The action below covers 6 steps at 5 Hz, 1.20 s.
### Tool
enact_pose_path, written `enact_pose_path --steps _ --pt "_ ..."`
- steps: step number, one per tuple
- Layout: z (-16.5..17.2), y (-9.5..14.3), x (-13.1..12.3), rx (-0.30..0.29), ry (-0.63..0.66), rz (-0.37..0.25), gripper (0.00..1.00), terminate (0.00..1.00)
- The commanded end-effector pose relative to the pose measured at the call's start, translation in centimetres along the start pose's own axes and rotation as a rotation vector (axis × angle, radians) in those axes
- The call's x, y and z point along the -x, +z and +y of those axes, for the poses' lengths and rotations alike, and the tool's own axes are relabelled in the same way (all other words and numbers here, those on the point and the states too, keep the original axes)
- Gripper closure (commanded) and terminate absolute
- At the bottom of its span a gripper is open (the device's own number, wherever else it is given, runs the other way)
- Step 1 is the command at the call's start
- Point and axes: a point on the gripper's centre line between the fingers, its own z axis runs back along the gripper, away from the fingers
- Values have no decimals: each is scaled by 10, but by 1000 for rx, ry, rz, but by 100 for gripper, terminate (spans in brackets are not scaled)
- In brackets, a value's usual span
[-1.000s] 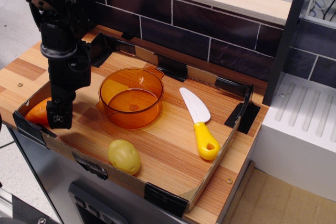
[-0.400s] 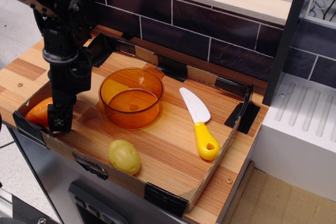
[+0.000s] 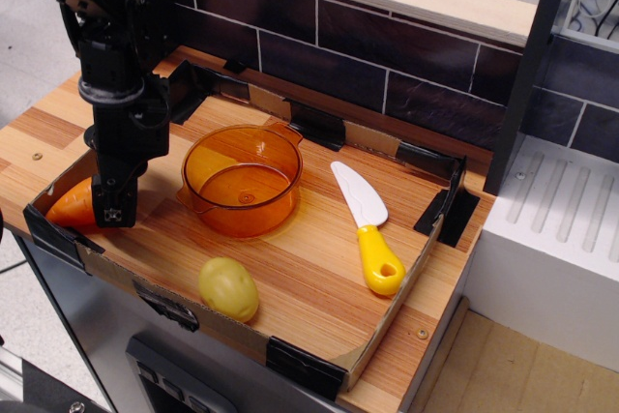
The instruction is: Put carrot in pot
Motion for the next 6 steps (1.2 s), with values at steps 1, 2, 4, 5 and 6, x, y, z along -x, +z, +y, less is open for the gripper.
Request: enact_pose_path --steps 1,2,4,5,6 --pt "23 39 -8 -53 44 -30 100 0" --pt "21 62 -29 -14 76 -69 100 0" --pt "11 106 -78 55 120 -139 100 0" --pt "9 103 -94 49 129 -133 100 0" --pt "12 90 -97 20 127 -111 100 0"
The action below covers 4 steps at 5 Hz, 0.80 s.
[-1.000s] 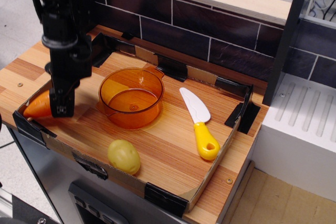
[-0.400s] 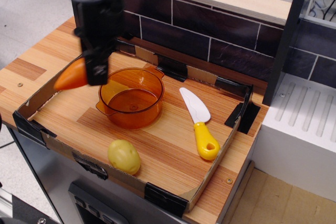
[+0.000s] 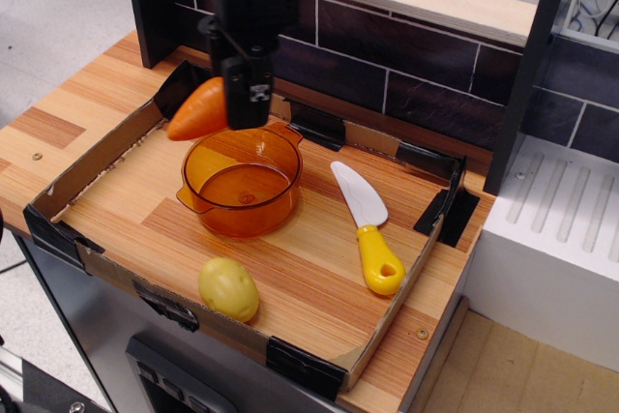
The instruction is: Put carrot in pot
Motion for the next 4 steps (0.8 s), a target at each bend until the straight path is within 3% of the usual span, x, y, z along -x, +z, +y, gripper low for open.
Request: enact_pose_path --steps 1,3,4 --pt "24 -7 -9 -94 8 1 0 0" --pt "26 8 -9 -95 -4 -66 0 0" --pt "28 40 -8 -72 15 -113 0 0"
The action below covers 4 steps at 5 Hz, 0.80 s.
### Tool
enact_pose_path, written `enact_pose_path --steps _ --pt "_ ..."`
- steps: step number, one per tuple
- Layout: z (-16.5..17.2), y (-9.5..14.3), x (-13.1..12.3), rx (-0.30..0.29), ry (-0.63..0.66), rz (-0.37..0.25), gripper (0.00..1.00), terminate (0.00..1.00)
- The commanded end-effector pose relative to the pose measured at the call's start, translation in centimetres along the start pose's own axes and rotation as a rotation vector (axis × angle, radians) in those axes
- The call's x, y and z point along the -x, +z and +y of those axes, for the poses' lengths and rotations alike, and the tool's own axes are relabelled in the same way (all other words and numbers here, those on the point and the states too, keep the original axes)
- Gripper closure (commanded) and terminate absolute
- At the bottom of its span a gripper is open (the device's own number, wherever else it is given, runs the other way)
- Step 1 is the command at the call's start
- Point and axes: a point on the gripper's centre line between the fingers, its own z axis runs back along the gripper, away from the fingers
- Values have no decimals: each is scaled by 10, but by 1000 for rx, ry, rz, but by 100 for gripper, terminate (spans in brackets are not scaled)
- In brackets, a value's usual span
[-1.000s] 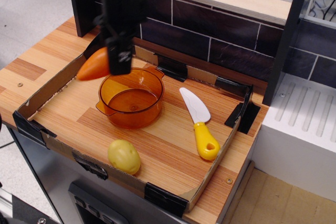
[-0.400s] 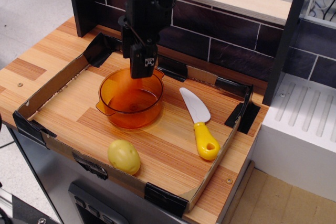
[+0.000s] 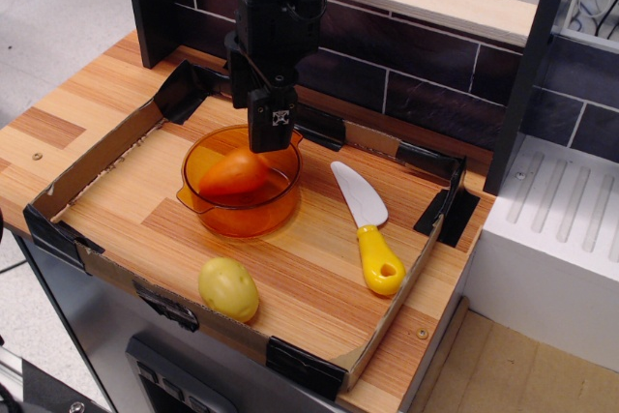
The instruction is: Put carrot in pot
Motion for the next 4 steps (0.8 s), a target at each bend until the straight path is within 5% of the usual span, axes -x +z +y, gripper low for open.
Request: enact_pose_path --steps 1,2,3,4 --pt "19 87 -9 -17 43 -129 0 0" --pt "20 119 -13 -15 67 -191 0 0" --pt "20 119 -13 -15 67 -191 0 0" --pt "20 119 -13 -15 67 -191 0 100"
